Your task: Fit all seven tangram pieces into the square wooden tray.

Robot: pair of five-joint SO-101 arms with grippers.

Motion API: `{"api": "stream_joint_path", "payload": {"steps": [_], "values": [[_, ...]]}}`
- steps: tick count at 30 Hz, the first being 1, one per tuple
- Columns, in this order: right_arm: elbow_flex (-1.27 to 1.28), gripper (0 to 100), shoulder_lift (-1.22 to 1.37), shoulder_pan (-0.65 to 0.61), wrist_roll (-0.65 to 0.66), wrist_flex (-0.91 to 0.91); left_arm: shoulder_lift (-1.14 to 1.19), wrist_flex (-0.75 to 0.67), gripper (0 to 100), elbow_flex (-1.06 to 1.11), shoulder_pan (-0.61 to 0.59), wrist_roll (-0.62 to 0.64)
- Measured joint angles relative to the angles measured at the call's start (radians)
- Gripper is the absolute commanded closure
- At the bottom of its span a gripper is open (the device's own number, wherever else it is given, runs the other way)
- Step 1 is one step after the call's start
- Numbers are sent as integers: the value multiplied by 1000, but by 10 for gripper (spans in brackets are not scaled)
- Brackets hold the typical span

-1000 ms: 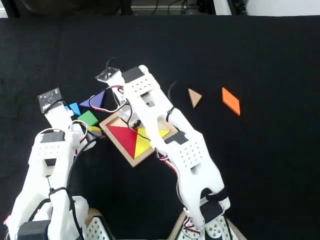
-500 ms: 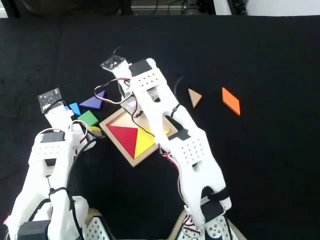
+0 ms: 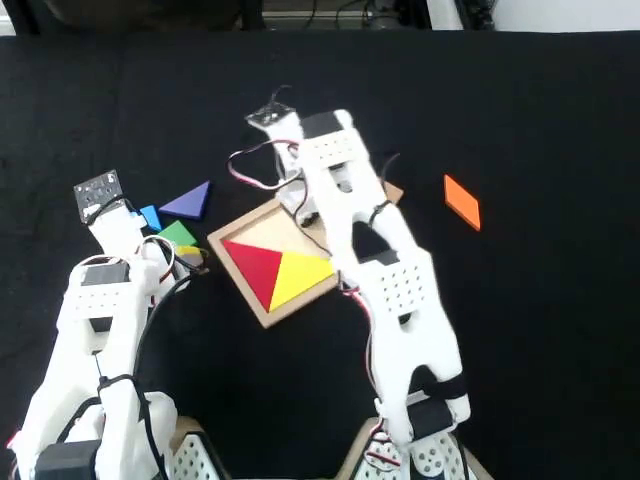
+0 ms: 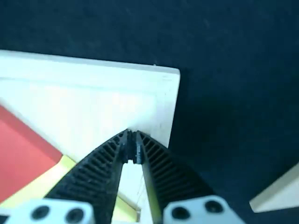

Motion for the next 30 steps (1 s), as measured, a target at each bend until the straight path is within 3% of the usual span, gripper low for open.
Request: {"api": "stream_joint_path", "payload": {"steps": [21, 30], "values": [[-103, 988, 2, 189, 8, 55, 0, -29, 694, 0, 0, 46], [-216, 988, 8, 201, 8, 92, 0, -29, 694, 0, 0, 46]]}}
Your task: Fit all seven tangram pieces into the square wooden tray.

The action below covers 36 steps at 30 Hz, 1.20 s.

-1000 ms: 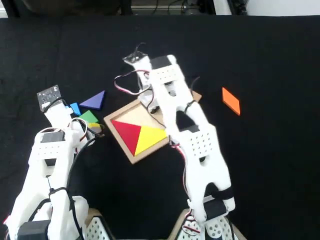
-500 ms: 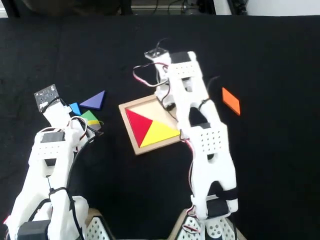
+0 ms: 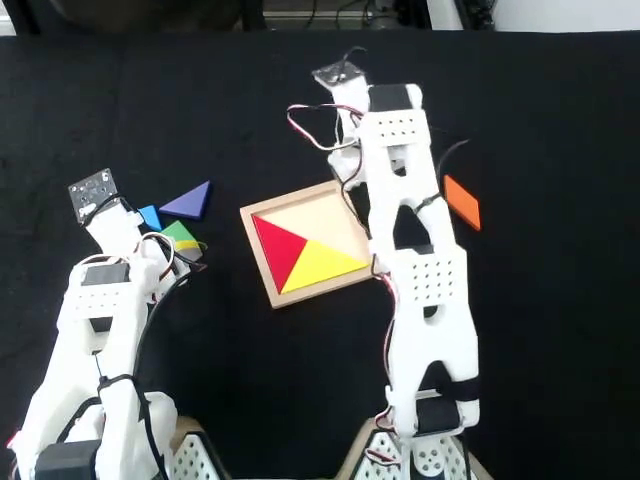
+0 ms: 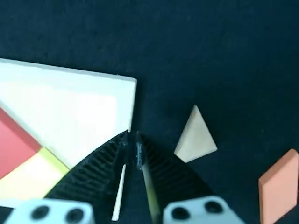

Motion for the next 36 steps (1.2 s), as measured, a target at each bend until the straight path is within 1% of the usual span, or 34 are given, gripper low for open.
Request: {"api": "stream_joint_path", "payload": {"steps": [2, 8, 16, 19, 23, 26, 28, 31, 33, 36], "values": [[2, 988, 0, 25, 0, 15, 0, 0, 694, 0, 0, 0], [115, 988, 0, 141, 72, 43, 0, 0, 694, 0, 0, 0], [199, 988, -18, 143, 84, 51, 0, 0, 694, 0, 0, 0], [318, 988, -129, 132, 84, 51, 0, 0, 694, 0, 0, 0], [523, 988, -413, 132, 84, 44, 0, 0, 694, 0, 0, 0], [741, 988, -644, 130, 84, -57, 0, 0, 694, 0, 0, 0], [924, 988, -740, 129, 84, -198, 0, 0, 694, 0, 0, 0], [1209, 988, -783, 121, 83, -448, 0, -15, 694, 0, 0, 0], [1310, 988, -783, 97, 83, -531, 0, -48, 694, 11, 0, 0], [1332, 988, -784, 75, 84, -569, 0, -72, 694, 15, 0, 0]]}}
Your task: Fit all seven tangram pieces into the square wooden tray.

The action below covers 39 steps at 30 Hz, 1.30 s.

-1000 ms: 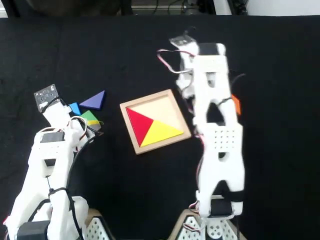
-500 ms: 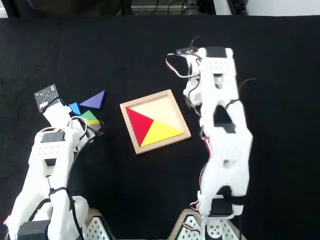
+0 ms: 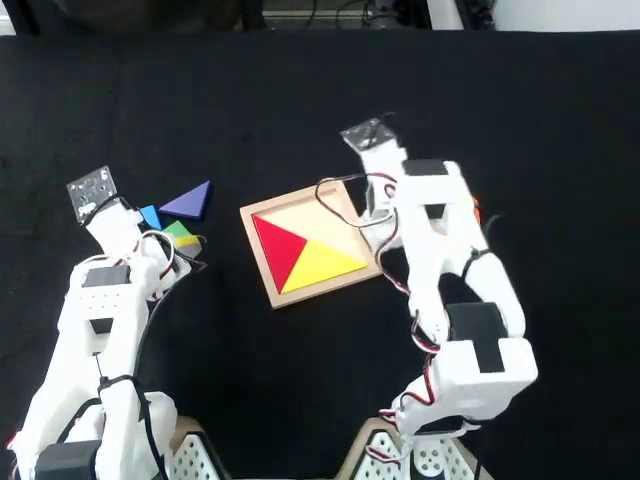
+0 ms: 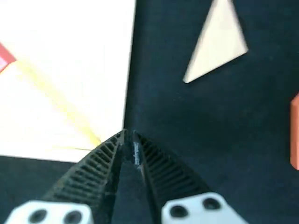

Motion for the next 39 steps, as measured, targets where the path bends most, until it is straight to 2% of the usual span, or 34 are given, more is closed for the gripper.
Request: {"api": "stream_joint_path", "payload": {"steps": [6, 14, 22, 27, 33, 35, 39], "values": [[-48, 988, 57, 51, -2, -9, 0, -5, 694, 0, 0, 0], [-68, 988, 166, 49, 0, -9, 0, -5, 694, 0, 0, 0], [-69, 988, 167, -46, 0, 29, 0, -5, 694, 0, 0, 0], [-69, 988, 164, -120, -57, 75, 0, -5, 694, 0, 0, 0], [-21, 988, 23, -144, -72, 103, 0, -5, 694, 0, 0, 0], [-21, 988, -44, -103, -44, 95, 0, -5, 694, 0, 0, 0], [-21, 987, -140, 78, 58, -15, 0, -5, 694, 0, 0, 0]]}}
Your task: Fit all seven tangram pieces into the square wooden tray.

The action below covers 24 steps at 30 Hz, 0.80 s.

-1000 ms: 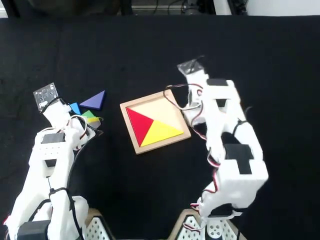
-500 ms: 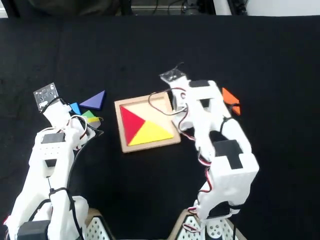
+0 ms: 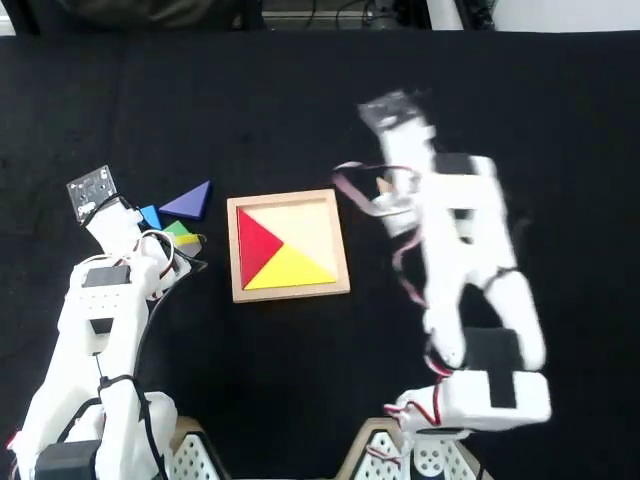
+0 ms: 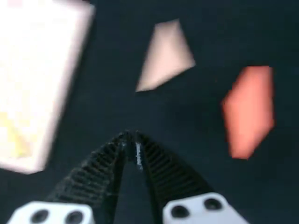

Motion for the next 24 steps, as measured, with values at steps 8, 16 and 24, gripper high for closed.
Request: {"api": "stream_joint_path", "payload": {"steps": [8, 16, 24], "values": [[14, 759, 38, 192, 144, -103, 0, 0, 694, 0, 0, 0], [-83, 755, 285, 245, 190, -183, 0, -5, 694, 0, 0, 0], [-95, 755, 310, 247, 308, -244, 0, -6, 694, 0, 0, 0]]}}
